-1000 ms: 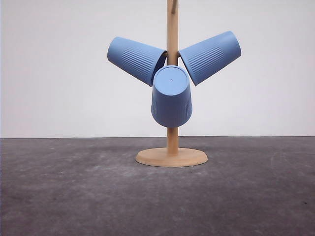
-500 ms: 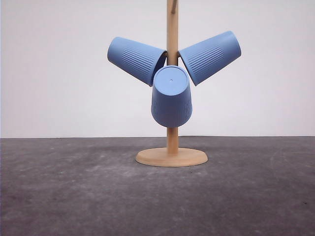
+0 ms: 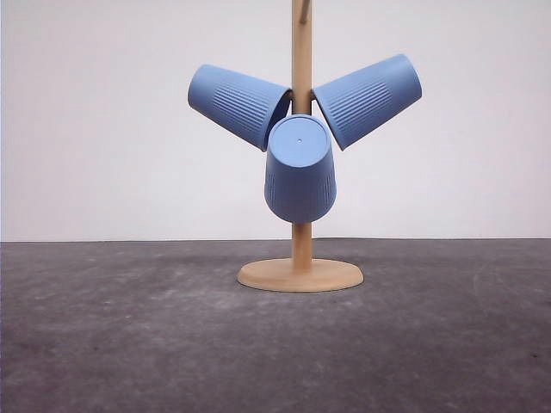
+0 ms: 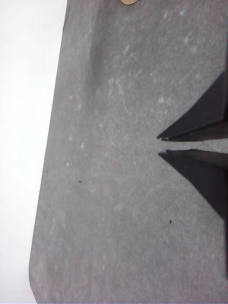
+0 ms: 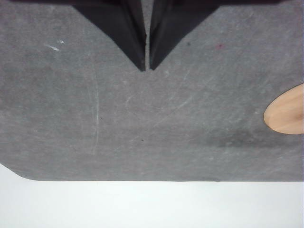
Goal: Place three cups
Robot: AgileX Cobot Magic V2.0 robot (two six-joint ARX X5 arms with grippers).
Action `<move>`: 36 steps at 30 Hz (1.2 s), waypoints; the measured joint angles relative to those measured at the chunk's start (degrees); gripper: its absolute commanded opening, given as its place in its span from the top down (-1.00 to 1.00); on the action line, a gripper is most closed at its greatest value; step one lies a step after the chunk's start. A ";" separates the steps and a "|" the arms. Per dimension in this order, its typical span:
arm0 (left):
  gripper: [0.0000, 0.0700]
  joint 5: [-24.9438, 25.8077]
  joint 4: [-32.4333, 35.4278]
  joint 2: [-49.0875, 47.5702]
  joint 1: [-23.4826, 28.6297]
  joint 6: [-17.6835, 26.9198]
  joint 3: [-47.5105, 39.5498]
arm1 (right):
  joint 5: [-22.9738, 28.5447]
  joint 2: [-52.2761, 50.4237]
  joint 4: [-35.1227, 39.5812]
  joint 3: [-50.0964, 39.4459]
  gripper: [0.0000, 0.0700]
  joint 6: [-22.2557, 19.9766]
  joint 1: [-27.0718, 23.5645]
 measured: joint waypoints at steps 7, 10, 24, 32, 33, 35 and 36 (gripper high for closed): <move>0.97 0.00 0.00 0.00 0.00 0.00 0.00 | 0.00 0.00 0.00 0.00 0.97 0.00 0.00; 0.97 0.00 0.00 0.00 0.00 0.00 0.00 | 0.00 0.00 0.00 0.00 0.97 0.00 0.00; 0.97 0.00 0.00 0.00 0.00 0.00 0.00 | 0.00 0.00 0.00 0.00 0.97 0.00 0.00; 0.97 0.00 0.00 0.00 0.00 0.00 0.00 | 0.00 0.00 0.00 0.00 0.97 0.00 0.00; 0.97 0.00 0.00 0.00 0.00 0.00 0.00 | 0.00 0.00 0.00 0.00 0.97 0.00 0.00; 0.97 0.00 0.00 0.00 0.00 0.00 0.00 | 0.00 0.00 0.00 0.00 0.97 0.00 0.00; 0.97 0.00 0.00 0.00 0.00 0.00 0.00 | 0.00 0.00 0.00 0.00 0.97 0.00 0.00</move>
